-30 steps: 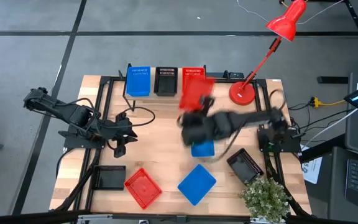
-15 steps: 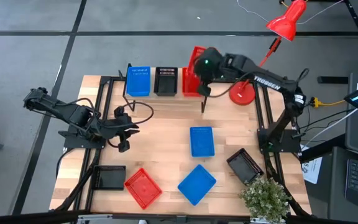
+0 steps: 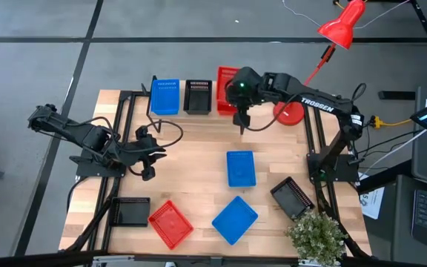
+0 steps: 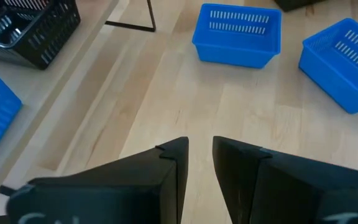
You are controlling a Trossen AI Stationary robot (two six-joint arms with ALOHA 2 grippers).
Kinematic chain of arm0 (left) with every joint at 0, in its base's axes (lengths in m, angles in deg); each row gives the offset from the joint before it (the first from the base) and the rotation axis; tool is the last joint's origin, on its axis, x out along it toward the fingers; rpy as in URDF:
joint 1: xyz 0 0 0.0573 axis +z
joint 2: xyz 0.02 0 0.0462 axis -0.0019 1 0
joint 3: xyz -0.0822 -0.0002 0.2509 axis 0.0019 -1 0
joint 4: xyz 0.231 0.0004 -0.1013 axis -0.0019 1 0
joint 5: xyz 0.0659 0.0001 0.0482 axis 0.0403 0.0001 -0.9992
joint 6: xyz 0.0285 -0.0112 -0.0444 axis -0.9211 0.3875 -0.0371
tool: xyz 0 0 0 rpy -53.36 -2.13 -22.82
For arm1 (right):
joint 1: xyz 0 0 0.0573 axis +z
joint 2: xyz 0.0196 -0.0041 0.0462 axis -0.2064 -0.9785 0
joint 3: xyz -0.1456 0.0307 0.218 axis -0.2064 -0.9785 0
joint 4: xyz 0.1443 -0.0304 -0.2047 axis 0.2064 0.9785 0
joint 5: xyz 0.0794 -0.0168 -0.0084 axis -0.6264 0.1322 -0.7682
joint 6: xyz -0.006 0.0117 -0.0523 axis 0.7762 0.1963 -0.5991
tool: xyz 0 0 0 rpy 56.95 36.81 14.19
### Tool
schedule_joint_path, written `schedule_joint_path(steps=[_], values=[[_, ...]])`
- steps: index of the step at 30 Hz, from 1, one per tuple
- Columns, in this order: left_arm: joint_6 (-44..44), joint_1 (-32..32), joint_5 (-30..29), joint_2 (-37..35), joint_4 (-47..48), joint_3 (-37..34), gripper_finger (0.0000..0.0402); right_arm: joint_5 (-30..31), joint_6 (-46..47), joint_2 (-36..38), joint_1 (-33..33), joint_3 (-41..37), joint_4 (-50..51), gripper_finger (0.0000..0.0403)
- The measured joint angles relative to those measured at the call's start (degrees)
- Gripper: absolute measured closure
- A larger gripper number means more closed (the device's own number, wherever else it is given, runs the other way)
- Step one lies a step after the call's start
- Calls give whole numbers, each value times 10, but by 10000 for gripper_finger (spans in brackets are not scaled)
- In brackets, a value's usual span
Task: Stack baskets on shelf by color
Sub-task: Stack the right red bin on top of the red bin on the shelf
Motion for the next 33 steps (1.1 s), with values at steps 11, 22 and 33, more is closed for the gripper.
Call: schedule_joint_path(steps=[11, 22, 33], values=[[0, 0, -2, 0, 0, 0, 335, -37, 9, 0, -1, 0, 29, 403], [1, 0, -2, 0, 0, 0, 335, -32, -4, -2, -9, -37, 9, 403], [0, 0, -2, 0, 0, 0, 335, -32, -22, -2, -10, -39, -7, 401]])
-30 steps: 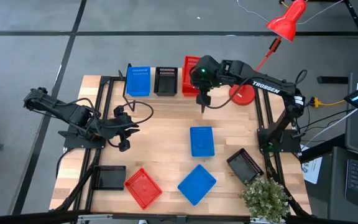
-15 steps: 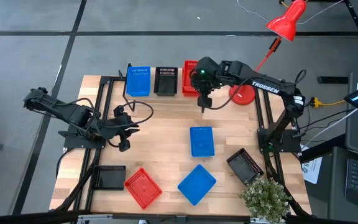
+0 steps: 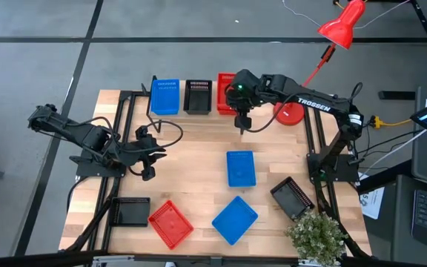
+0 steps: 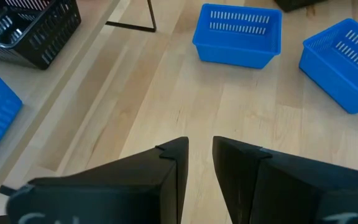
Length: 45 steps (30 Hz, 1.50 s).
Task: Stack baskets on shelf by color
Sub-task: Stack the right red bin on top of the red bin on the shelf, then move the top blue bin to the center of the table
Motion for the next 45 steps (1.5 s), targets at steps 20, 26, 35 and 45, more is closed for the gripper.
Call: schedule_joint_path(steps=[20, 26, 35, 45], values=[[0, 0, 0, 0, 0, 0, 335, 0, 2, 0, 1, 35, -1, 300], [0, 0, 0, 0, 0, 0, 335, 0, 51, 0, 17, 86, 35, 299], [0, 0, 0, 0, 0, 0, 335, -218, 176, 0, 96, 63, 152, 299], [0, 0, 0, 0, 0, 0, 335, -237, 208, 0, 258, -116, 132, 303]])
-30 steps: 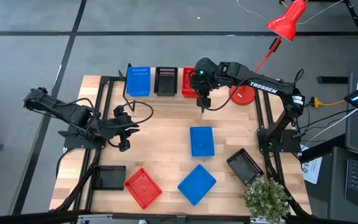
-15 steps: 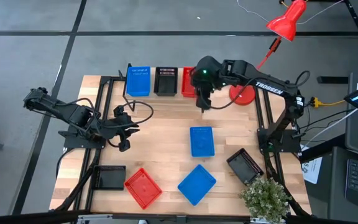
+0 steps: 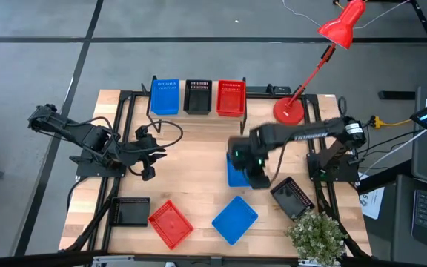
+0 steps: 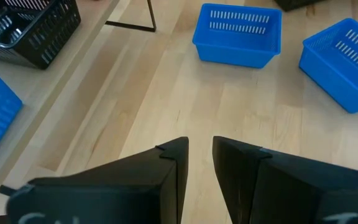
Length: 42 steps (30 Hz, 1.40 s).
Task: Stack baskets on shelf by color
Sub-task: Move the top blue bin to the center of the table, then stack the red bin on top of the red bins on the shelf
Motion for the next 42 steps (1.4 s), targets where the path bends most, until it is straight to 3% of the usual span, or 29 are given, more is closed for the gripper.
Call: schedule_joint_path(steps=[3, 7, 12, 17, 24, 32, 36, 42], values=[[0, 0, 6, 0, 0, 0, 335, 33, 41, 0, 24, -49, -39, 303], [0, 0, 6, 0, -17, 0, 335, 189, 97, -2, 26, -115, -189, 303], [0, 0, 7, 0, -36, 0, 335, 254, 117, -25, -1, -157, -239, 305], [0, 0, 7, 0, -36, 0, 335, 241, 94, -63, -15, -159, -274, 311], [0, -1, 7, 0, -38, 0, 335, 207, 15, -137, -21, -120, -533, 319], [4, -1, 7, 0, -38, 0, 335, 192, 6, -91, 7, -11, -378, 323], [4, -1, 10, 0, -37, 0, 335, 191, 41, -78, 32, -8, -338, 323], [24, -3, 68, 20, -45, 0, 335, 192, 87, -80, 80, -23, -302, 323]])
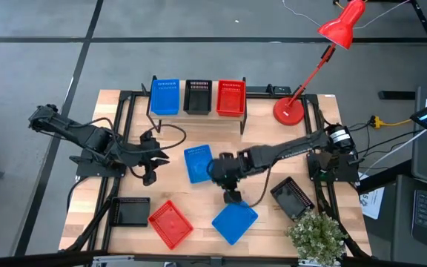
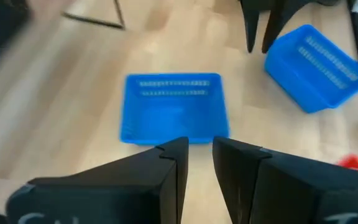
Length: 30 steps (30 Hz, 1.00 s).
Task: Stack baskets on shelf by color
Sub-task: Stack the red bin on top of the red bins on the shelf
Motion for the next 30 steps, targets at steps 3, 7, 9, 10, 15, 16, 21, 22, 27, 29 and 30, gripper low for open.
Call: schedule_joint_path(steps=[3, 7, 9, 10, 15, 16, 21, 22, 27, 29, 30], values=[[48, -16, 46, 22, -18, 0, 335, 38, 44, -2, 24, -4, 6, 323], [103, -65, 112, 92, -81, 0, 342, 185, 121, -1, 54, -4, 17, 323], [124, -97, 132, 137, -142, 0, 346, 263, 178, -1, 67, -4, 35, 323], [137, -114, 138, 158, -164, 4, 348, 291, 206, -1, 71, -4, 55, 323], [211, -186, 134, 261, -188, 58, 352, 333, 364, 21, 80, -4, 233, 323], [223, -196, 129, 280, -188, 70, 353, 334, 395, 28, 79, -4, 275, 323], [251, -233, 98, 361, -191, 130, 353, 341, 517, 79, 79, -4, 428, 323], [251, -236, 99, 378, -191, 141, 353, 341, 533, 92, 80, -4, 441, 323], [251, -239, 105, 452, -195, 196, 345, 341, 568, 140, 93, -4, 452, 323], [251, -237, 105, 473, -191, 213, 341, 341, 570, 153, 100, -4, 449, 323], [253, -234, 105, 483, -188, 220, 339, 341, 571, 158, 104, -4, 448, 323]])
